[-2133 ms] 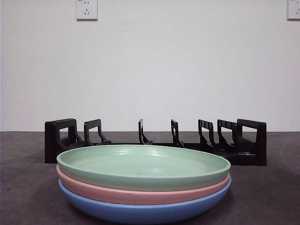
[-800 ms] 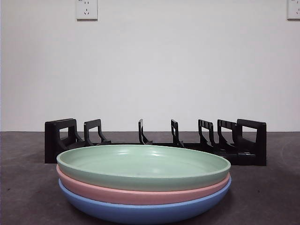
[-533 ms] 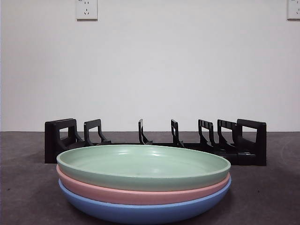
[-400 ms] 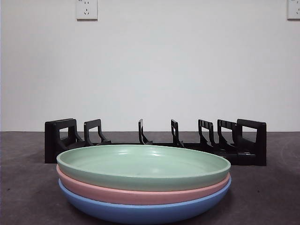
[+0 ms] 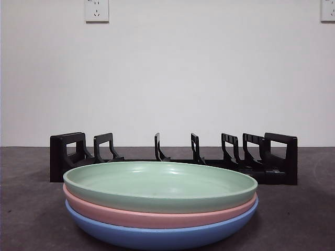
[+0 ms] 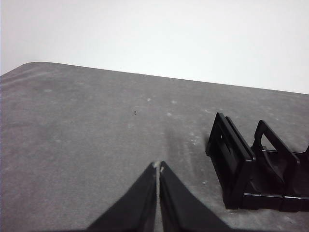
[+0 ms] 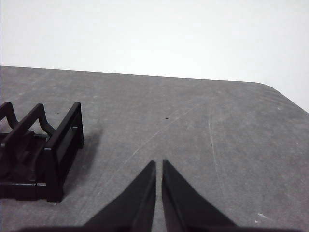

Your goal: Place the plate

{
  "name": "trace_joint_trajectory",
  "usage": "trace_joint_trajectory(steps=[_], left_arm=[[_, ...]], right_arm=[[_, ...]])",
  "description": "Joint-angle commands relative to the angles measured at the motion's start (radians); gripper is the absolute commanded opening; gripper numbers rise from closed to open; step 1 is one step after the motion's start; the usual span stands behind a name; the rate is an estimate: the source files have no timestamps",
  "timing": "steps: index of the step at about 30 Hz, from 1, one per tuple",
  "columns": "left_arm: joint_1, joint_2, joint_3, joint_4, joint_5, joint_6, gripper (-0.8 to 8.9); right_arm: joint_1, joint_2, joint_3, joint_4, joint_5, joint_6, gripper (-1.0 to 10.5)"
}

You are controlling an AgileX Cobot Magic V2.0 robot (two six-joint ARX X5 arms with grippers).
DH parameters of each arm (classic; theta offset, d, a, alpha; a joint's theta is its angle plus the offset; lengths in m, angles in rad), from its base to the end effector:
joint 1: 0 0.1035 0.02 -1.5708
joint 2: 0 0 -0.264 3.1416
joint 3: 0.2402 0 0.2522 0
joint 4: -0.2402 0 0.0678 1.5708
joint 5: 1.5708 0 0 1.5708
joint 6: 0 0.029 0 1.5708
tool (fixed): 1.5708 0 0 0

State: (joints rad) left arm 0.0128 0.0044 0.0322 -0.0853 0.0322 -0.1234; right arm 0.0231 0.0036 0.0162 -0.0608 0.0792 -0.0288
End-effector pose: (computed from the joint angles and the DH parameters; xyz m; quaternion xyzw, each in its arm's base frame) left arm 0.0958 0.0003 0.1659 -0.0623 0.0293 -0.0079 0.9976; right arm 0.0968 -0.0001 0.1629 -0.0156 0.0245 -0.0277 0.9992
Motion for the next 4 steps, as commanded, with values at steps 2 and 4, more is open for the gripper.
trace_joint_trajectory(steps=[2, 4], left_arm=[[0.000, -0.001, -0.019, 0.008, 0.004, -0.001, 0.07], [0.000, -0.001, -0.019, 0.008, 0.004, -0.001, 0.07]], right_arm=[[-0.001, 0.000, -0.004, 0.016, 0.000, 0.010, 0.2], [-0.001, 0.000, -0.004, 0.016, 0.000, 0.010, 0.2]])
